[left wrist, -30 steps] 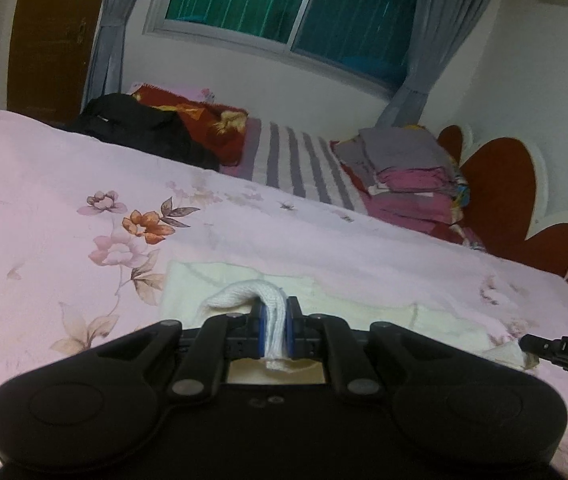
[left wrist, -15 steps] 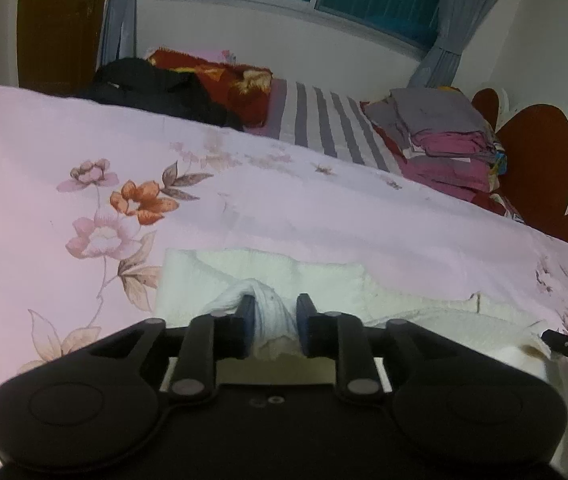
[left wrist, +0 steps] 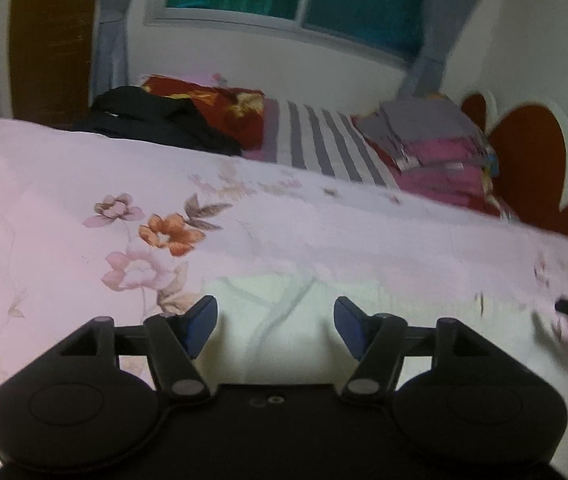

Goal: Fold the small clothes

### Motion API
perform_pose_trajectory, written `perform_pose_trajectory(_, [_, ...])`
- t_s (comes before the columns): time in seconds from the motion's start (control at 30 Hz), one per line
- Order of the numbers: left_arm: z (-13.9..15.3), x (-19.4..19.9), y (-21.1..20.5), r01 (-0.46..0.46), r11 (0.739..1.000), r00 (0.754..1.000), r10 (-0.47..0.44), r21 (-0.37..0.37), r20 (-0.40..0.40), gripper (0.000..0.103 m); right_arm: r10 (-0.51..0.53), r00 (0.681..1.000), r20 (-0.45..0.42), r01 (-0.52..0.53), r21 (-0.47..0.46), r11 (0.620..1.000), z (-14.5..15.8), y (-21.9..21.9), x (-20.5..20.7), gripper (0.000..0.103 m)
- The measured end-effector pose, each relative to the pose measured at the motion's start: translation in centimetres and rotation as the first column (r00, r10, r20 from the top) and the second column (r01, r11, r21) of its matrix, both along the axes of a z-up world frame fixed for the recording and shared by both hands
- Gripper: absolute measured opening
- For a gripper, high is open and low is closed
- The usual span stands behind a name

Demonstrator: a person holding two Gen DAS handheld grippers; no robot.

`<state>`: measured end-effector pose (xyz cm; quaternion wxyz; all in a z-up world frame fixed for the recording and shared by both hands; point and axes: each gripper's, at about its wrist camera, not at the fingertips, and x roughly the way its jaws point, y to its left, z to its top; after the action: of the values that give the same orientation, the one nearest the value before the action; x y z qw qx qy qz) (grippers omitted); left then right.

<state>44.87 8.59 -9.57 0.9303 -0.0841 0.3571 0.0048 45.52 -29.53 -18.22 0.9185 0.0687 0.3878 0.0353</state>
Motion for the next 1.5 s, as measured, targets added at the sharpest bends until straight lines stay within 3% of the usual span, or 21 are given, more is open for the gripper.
perform_pose_trajectory(0.17, [-1.4,1.4,-0.9,0.045,0.999,0.999,-0.045,0.026,-0.022,0.058,0.072,0.995,-0.074,-0.072,0.012,0.997,-1.0,0.6,0.6,0.064])
perform_pose_trajectory(0.23, [-2.2,2.1,-0.9,0.037,0.999,0.999,-0.036,0.026,-0.035,0.054,0.076,0.992,-0.101,-0.074,0.026,0.997,-1.8,0.7,0.8,0.053])
perform_pose_trajectory(0.3, [-3.0,2.6,-0.7,0.039,0.999,0.998,-0.038,0.021,-0.047,0.039,0.08,0.99,-0.118,-0.078,0.022,0.997,-2.5,1.0,1.1,0.048])
perform_pose_trajectory(0.33, [-3.3,2.7,-0.7,0.044,0.999,0.998,-0.043,0.02,-0.053,0.026,0.086,0.989,-0.123,-0.085,0.014,0.996,-2.8,1.3,1.1,0.045])
perform_pose_trajectory(0.37, [-3.6,2.7,-0.7,0.049,0.999,0.997,-0.048,0.017,-0.058,0.015,0.096,0.986,-0.133,-0.096,0.008,0.995,-3.0,1.6,1.2,0.033])
perform_pose_trajectory(0.4, [-3.8,2.7,-0.6,0.06,0.998,0.996,-0.06,0.007,-0.062,0.011,0.104,0.984,-0.143,-0.105,0.003,0.994,-3.3,1.7,1.2,0.021])
perform_pose_trajectory(0.5, [-3.7,2.2,-0.8,0.077,0.997,0.997,-0.076,0.029,-0.031,0.003,0.111,0.983,-0.148,-0.115,-0.017,0.993,-3.4,1.9,1.3,0.006])
perform_pose_trajectory(0.6, [-2.8,1.4,-0.3,0.018,0.999,0.999,-0.019,0.026,0.044,0.003,0.125,0.985,-0.118,-0.131,-0.051,0.99,-2.9,2.3,1.1,0.004])
perform_pose_trajectory(0.67, [-2.3,1.1,0.1,-0.019,1.0,0.996,0.017,0.023,0.088,0.003,0.115,0.992,-0.044,-0.118,-0.089,0.989,-1.7,2.7,0.8,0.004])
perform_pose_trajectory(0.73, [-2.8,1.5,-0.1,-0.025,0.999,0.997,0.022,0.039,0.073,0.003,0.085,0.996,0.02,-0.082,-0.107,0.991,-1.0,2.9,0.7,0.004])
perform_pose_trajectory(0.87, [-4.7,1.5,-0.7,-0.017,0.998,1.0,0.016,0.062,0.017,0.003,0.024,0.996,-0.085,-0.034,-0.121,0.992,-4.4,2.6,1.5,0.003])
perform_pose_trajectory(0.93, [-4.9,1.4,-0.6,-0.008,0.997,1.0,0.006,0.075,0.022,0.004,0.014,0.997,-0.072,-0.022,-0.112,0.993,-4.9,2.3,1.1,0.004])
perform_pose_trajectory(1.0, [-4.7,1.5,-0.4,-0.013,0.997,1.0,0.013,0.075,0.013,0.011,0.009,0.997,-0.075,-0.017,-0.107,0.994,-4.8,2.0,1.2,0.004])
perform_pose_trajectory(1.03, [-4.5,1.5,-0.4,-0.024,0.996,1.0,0.023,0.085,0.006,0.02,0.005,0.997,-0.079,-0.013,-0.102,0.995,-4.7,1.9,1.3,0.004])
perform_pose_trajectory(1.1, [-3.9,1.3,-0.3,-0.034,0.997,0.999,0.034,0.075,0.003,0.024,-0.009,0.997,-0.078,0.0,-0.112,0.994,-4.1,1.8,1.1,0.025])
perform_pose_trajectory(1.17, [-3.1,0.7,-0.2,-0.043,0.997,0.999,0.042,0.066,0.014,0.037,-0.021,0.999,-0.04,0.016,-0.135,0.991,-3.1,2.1,0.7,0.031])
perform_pose_trajectory(1.27, [-1.7,-0.8,-0.7,-0.022,0.997,0.998,0.017,0.08,0.063,0.038,-0.009,1.0,-0.013,0.007,-0.102,0.995,-1.6,2.3,-0.5,0.032])
perform_pose_trajectory(1.37, [-0.7,-2.2,-1.9,0.036,0.996,0.997,-0.042,0.077,0.07,0.048,0.036,0.999,-0.009,-0.036,-0.081,0.996,-0.5,3.3,-2.0,0.032])
perform_pose_trajectory(1.5, [-0.4,-4.2,-4.8,0.132,0.989,0.989,-0.136,0.073,0.059,0.049,0.118,0.992,-0.04,-0.12,-0.064,0.991,-0.5,5.9,-3.9,0.032])
